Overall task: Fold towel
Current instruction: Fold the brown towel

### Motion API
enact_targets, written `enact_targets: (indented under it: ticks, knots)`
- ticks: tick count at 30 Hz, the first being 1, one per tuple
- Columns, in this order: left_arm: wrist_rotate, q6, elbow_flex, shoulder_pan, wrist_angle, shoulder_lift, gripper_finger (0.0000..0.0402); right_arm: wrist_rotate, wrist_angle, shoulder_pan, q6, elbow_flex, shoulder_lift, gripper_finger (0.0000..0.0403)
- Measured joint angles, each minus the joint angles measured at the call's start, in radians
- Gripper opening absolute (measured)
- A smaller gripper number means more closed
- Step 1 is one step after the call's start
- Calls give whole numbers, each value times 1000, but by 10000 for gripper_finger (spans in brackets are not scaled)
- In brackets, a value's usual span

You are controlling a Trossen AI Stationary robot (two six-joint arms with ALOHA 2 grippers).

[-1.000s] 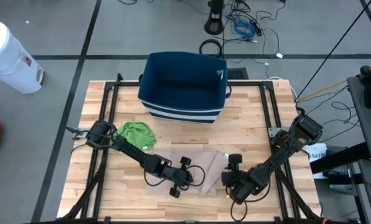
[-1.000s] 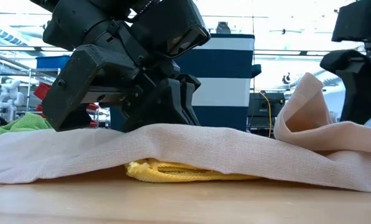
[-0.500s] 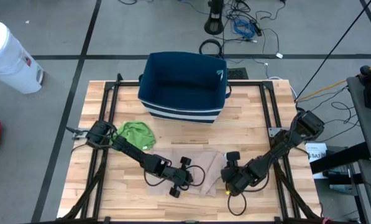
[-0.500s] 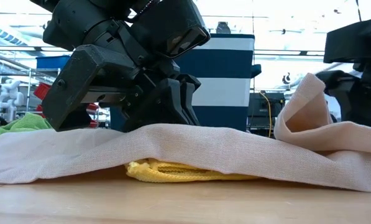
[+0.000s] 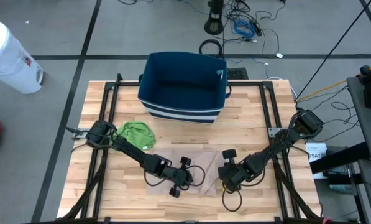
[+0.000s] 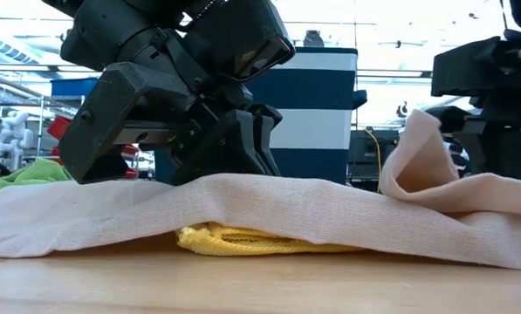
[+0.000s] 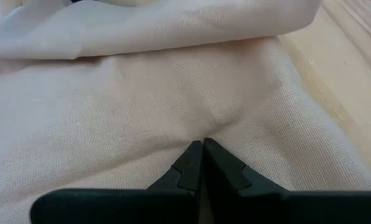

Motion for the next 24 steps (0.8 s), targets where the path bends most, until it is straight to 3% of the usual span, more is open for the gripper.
enact_targets:
  ticks: [15, 20, 24]
  knots:
    - [-61, 70, -1, -60, -1, -77, 24, 48, -13, -6, 17, 2, -128, 0]
    - [-77, 82, -1, -89, -35, -115, 24, 62, -23, -6, -55, 61, -143, 0]
    - [-152, 81, 0, -121, -130, -146, 24, 56, -21, -28, -137, 101, -143, 0]
